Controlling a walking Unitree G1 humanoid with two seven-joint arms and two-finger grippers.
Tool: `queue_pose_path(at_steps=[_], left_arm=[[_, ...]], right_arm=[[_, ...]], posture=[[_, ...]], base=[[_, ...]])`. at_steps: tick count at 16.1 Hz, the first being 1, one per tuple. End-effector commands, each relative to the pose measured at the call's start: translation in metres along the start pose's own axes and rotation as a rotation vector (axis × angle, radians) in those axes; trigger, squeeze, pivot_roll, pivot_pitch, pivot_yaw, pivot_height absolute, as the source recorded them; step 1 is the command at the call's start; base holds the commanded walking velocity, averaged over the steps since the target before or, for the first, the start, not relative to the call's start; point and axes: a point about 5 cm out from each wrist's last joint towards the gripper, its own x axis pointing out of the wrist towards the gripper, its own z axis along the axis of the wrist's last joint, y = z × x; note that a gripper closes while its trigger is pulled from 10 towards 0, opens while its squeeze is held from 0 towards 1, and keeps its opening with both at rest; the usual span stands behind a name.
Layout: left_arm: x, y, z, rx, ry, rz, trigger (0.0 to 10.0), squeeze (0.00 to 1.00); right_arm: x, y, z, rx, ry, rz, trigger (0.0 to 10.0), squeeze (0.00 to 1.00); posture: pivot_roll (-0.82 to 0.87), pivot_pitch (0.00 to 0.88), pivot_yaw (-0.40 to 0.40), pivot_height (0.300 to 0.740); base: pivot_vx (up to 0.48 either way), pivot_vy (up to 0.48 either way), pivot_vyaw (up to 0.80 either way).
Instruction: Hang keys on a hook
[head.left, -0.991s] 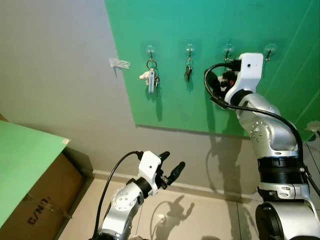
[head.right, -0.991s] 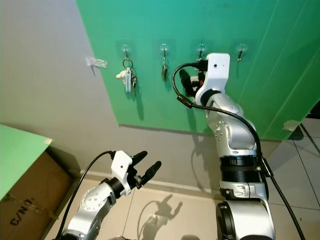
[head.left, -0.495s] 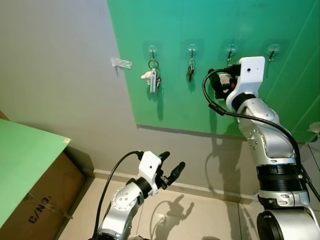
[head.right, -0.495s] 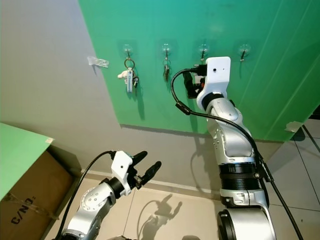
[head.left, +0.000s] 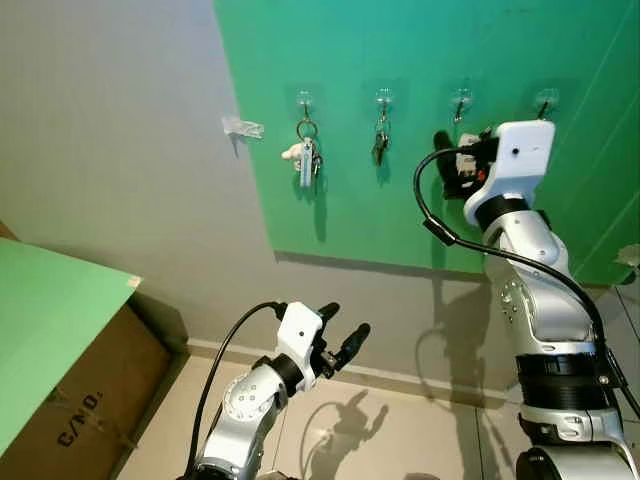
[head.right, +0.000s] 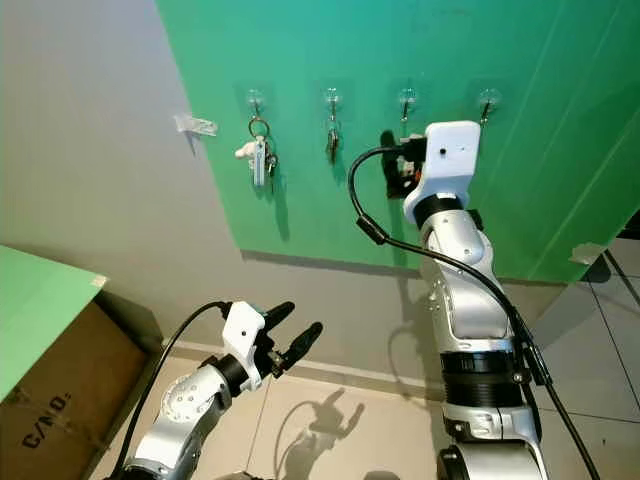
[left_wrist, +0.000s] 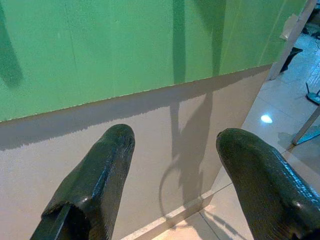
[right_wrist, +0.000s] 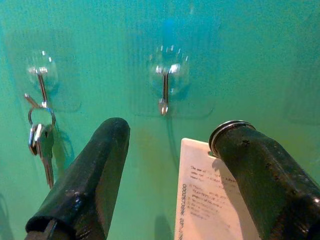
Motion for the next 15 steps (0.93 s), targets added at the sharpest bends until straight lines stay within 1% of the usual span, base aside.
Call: queue_pose_path(at_steps=[1,4,6,8,10,11,12,13,15], left_arm=[[0.000,0.003,0.003,0.017,-0.007,0.010,10.0,0.00],[0.001,0.003,0.003,0.018,-0.008,0.012,10.0,0.00],[0.002,0.004,0.004,0.020,-0.010,0.015,10.0,0.00],[0.001,0.004,0.004,0.023,-0.011,0.017,10.0,0.00],[0.001,0.005,0.005,0.026,-0.012,0.020,10.0,0.00],[0.002,0.005,0.005,0.028,-0.012,0.019,10.0,0.00],[0.002,0.005,0.005,0.028,-0.012,0.019,10.0,0.00],[0.002,0.005,0.005,0.029,-0.012,0.019,10.0,0.00],[0.001,0.005,0.005,0.029,-0.012,0.020,10.0,0.00]], right_arm=[[-0.001,0.001,0.006,-0.002,-0.036,-0.006,10.0,0.00],[-0.003,-0.001,0.010,0.010,-0.094,-0.022,10.0,0.00],[-0.005,0.000,0.014,-0.013,-0.143,-0.021,10.0,0.00],[-0.006,0.000,0.014,-0.028,-0.159,-0.026,10.0,0.00],[-0.008,0.001,0.015,-0.090,-0.205,-0.029,10.0,0.00],[-0.010,0.002,0.020,-0.154,-0.262,-0.033,10.0,0.00],[-0.010,0.003,0.021,-0.169,-0.277,-0.031,10.0,0.00],[-0.012,0.002,0.026,-0.184,-0.318,-0.059,10.0,0.00],[-0.011,0.001,0.027,-0.171,-0.329,-0.077,10.0,0.00]], posture=[[-0.25,0.000,0.080,0.740],[-0.25,0.000,0.077,0.740],[-0.25,0.000,0.079,0.740],[-0.25,0.000,0.080,0.740],[-0.25,0.000,0.084,0.740],[-0.25,0.000,0.084,0.740],[-0.25,0.000,0.084,0.740],[-0.25,0.000,0.086,0.740],[-0.25,0.000,0.085,0.740]], base=[[0.000,0.000,0.00],[0.000,0.000,0.00],[0.000,0.000,0.00],[0.000,0.000,0.00],[0.000,0.000,0.00],[0.000,0.000,0.00],[0.000,0.000,0.00],[0.000,0.000,0.00],[0.000,0.000,0.00]])
